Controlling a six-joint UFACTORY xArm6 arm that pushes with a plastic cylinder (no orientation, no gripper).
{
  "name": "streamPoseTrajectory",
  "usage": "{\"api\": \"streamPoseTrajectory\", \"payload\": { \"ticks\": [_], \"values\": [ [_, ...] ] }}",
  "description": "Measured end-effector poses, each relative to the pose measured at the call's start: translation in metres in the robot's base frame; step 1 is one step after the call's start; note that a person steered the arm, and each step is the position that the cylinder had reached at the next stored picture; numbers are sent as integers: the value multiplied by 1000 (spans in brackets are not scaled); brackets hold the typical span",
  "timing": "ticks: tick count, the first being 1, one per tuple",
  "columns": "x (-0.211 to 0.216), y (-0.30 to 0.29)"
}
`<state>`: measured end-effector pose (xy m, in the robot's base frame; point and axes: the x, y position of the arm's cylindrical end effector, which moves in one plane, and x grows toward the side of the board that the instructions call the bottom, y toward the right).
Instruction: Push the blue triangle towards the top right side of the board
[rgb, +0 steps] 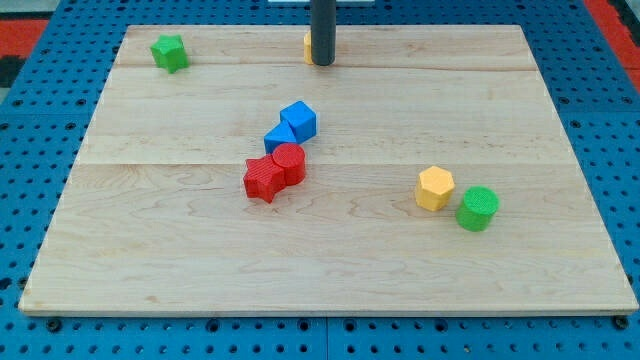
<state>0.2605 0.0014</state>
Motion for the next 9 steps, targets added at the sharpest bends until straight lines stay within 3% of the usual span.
{"api": "streamPoseTrajectory", "payload": {
  "ticks": [1,2,3,4,5,8,9],
  "values": [
    [5,10],
    [37,84],
    [37,85],
    [70,153],
    [141,184],
    [153,-46],
    [155,-85]
  ]
}}
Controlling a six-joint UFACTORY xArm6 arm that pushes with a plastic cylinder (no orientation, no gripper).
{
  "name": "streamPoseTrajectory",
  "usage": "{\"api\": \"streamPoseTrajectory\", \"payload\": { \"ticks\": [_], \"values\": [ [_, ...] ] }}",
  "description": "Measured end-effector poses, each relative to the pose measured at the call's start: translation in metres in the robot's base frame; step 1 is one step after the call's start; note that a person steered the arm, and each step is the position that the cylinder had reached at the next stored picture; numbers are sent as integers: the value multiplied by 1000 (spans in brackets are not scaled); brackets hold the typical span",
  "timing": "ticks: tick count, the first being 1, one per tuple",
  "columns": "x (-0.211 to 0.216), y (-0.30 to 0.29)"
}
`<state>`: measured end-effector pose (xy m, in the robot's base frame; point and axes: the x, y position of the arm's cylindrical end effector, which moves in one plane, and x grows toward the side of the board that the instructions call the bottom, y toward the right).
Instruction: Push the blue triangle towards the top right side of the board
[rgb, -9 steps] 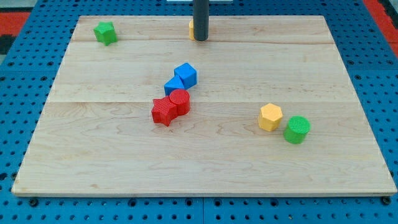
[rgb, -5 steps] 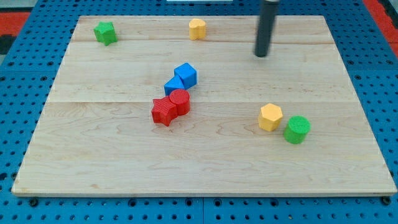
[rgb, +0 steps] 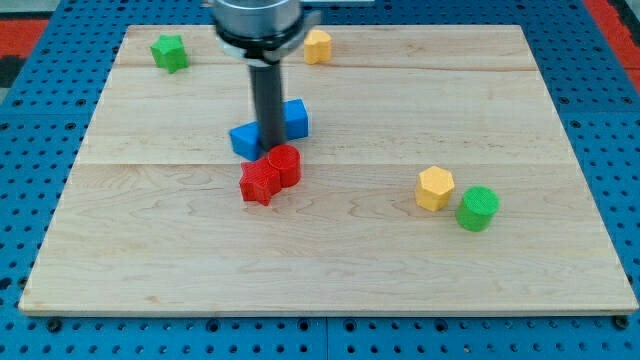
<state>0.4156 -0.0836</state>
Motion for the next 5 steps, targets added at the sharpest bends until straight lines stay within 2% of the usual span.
{"api": "streamPoseTrajectory", "payload": {
  "ticks": [1,3,4,5],
  "values": [
    [0,-73],
    [37,-101],
    [21,-140],
    [4,-123]
  ]
}}
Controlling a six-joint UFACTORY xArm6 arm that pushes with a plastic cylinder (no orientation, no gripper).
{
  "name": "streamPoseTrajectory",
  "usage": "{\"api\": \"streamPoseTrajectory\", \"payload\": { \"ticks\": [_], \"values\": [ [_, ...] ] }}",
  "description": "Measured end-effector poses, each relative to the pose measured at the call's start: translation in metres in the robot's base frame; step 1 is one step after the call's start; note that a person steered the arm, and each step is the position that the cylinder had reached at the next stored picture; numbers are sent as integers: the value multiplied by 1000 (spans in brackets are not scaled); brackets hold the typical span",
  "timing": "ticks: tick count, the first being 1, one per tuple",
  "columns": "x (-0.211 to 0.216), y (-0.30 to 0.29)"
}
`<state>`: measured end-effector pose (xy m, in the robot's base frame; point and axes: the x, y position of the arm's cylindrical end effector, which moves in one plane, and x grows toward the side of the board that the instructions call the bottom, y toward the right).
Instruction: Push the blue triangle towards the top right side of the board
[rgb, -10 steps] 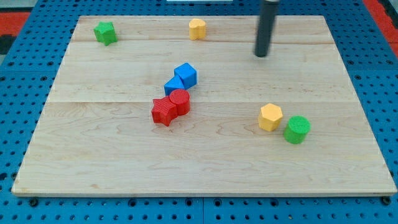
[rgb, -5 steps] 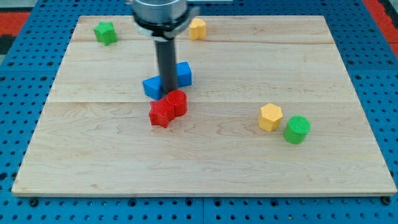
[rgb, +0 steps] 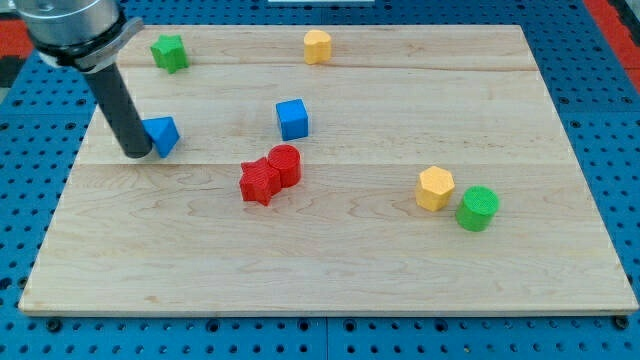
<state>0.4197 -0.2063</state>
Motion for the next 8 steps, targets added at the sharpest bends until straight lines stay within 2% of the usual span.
{"api": "streamPoseTrajectory", "payload": {
  "ticks": [2,3,5,6,7,8],
  "values": [
    [-46,41],
    [-60,23],
    [-70,150],
    [-83,168],
    [-92,121],
    [-105,146]
  ]
}}
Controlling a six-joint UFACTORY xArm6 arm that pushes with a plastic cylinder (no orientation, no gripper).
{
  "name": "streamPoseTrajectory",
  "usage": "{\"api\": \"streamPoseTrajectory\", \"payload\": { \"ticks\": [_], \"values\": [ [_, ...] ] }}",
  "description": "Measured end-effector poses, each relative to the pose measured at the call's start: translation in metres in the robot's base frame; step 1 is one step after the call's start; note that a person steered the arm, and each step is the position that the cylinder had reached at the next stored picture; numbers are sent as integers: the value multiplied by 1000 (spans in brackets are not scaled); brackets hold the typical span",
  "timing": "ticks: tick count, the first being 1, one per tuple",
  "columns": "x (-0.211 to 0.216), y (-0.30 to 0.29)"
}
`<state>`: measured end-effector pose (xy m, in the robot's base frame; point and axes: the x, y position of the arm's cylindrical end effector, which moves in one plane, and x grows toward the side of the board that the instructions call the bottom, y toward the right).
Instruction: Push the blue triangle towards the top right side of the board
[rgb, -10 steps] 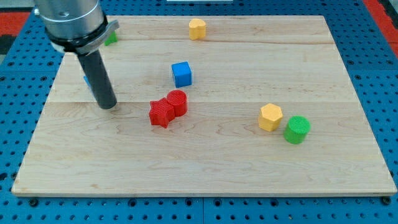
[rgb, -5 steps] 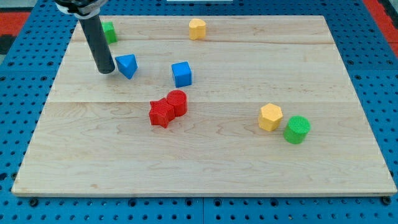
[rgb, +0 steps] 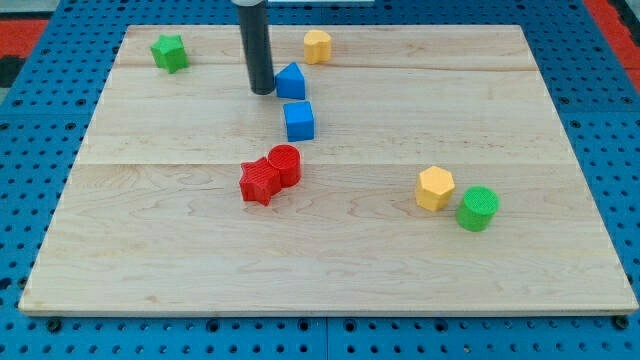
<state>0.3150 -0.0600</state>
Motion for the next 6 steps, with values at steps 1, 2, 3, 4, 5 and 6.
{"api": "streamPoseTrajectory", "payload": {
  "ticks": [1,2,3,4,5,6],
  "values": [
    [0,70],
    [-3,119],
    [-7,76],
    [-11,4],
    [-12,22],
    [-19,86]
  ]
}}
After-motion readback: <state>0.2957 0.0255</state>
